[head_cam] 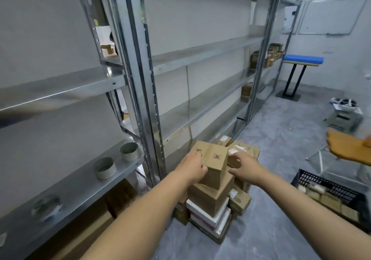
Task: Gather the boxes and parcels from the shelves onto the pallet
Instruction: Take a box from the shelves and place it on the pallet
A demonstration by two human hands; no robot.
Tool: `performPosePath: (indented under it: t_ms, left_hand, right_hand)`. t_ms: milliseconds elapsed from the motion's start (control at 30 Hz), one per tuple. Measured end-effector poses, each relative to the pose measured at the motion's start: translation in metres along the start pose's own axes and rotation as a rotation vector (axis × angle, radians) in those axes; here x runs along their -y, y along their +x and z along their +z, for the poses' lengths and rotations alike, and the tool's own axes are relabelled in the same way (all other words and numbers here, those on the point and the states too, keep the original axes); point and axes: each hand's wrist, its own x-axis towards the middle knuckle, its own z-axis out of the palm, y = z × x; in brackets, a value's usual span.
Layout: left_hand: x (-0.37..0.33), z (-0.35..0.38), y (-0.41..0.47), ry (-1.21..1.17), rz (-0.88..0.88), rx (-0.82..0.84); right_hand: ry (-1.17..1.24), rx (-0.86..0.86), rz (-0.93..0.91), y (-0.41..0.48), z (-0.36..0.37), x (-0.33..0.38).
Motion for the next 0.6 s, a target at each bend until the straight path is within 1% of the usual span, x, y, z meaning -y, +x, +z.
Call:
performPosePath:
  t_ms: [133,267,433,533,600]
  left_hand:
    - [0.018,0.005,0.077,-0.023,-0.016,0.084]
    - [0.031,0.01,0.145,-0.066,-0.099,0.067]
    - [0.05,0.055,0.2,-0.155,-0.218,0.131]
    - [0.063,0.083,0.238,-0.214,-0.331,0.127]
    - [0.069,0.095,0.273,-0.226,-0.376,0.101]
  right_hand:
    - [0.079,0.025,0.062,0.07,-0.001,-0.01]
    - [0.189,0.006,0.133,0.132,0.0,-0.031]
    - [0.38,-0.061,0.264,0.204,0.026,-0.076]
    - [0.447,-0.042,0.301,0.252,0.047,-0.106]
    - [0.486,-0.005,0.338,0.283,0.059,-0.127]
